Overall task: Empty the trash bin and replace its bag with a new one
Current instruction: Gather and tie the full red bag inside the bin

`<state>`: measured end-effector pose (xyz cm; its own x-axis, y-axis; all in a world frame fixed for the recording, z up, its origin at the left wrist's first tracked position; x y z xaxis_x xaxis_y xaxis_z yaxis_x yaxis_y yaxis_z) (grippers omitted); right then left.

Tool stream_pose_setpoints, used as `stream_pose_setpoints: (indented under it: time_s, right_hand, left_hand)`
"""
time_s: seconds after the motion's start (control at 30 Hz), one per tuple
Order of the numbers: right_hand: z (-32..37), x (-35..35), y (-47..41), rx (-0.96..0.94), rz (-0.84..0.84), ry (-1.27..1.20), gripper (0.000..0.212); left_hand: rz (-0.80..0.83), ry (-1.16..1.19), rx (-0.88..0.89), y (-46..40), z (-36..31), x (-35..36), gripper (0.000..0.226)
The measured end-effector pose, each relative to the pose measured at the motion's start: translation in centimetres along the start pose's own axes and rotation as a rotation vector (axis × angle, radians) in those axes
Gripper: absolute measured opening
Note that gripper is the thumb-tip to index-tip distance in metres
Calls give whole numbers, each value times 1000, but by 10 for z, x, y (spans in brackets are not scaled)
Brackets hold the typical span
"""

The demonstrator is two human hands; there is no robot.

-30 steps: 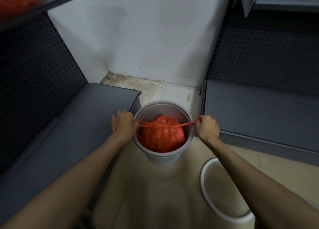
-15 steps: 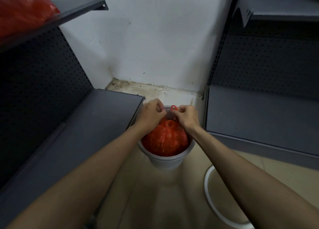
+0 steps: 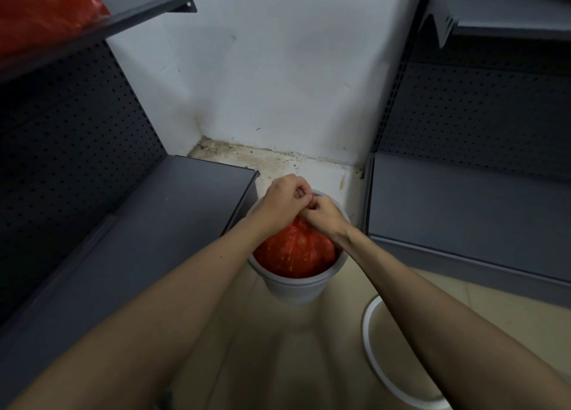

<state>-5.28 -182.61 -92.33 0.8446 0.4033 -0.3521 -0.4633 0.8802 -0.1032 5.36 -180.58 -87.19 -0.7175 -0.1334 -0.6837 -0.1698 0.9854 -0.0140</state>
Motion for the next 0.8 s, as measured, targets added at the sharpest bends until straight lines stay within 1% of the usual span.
stream_pose_setpoints:
  time_s: [0.07, 0.13, 0.2, 0.3, 0.4, 0.47, 0.53, 0.67, 0.8]
  right_hand:
    - [-3, -1, 2, -12, -22, -71, 41]
    - [-5, -3, 2, -12, -27, -101, 42]
    - [-7, -5, 3, 1, -15, -89, 41]
    - [-10, -11, 5, 23, -19, -55, 44]
    - [-8, -15, 11, 40, -3, -43, 50]
    - [-3, -16, 14, 33, 9, -48, 50]
    - [-1, -16, 17, 29, 12, -74, 47]
    - [-3, -16, 23, 63, 28, -168, 39]
    - [-5, -17, 28, 62, 73, -223, 20]
  left_hand:
    - [0, 3, 12, 0, 3, 0, 3]
    - [10, 18, -13, -1, 9, 1, 3]
    - [39, 73, -82, -1, 19, 7, 4]
    - [118, 147, -209, 2, 36, 20, 13]
    - [209, 93, -235, 4, 51, 33, 23]
    - [217, 42, -218, 5, 56, 39, 18]
    - [177, 42, -227, 5, 59, 42, 11]
    - [183, 111, -281, 0, 66, 45, 19]
    - [205, 122, -309, -3, 72, 42, 9]
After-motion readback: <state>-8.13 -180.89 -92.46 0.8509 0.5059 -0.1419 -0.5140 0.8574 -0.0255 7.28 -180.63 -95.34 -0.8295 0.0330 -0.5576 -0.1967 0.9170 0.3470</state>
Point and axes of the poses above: each hand's wrist, its own y-axis away from the middle knuckle, its own x-axis out of the palm, z = x × y, the point moved 5 cm from there along -y, towards the middle knuckle, and after that the axes turned 14 degrees about -x, right-handed, at the moved point
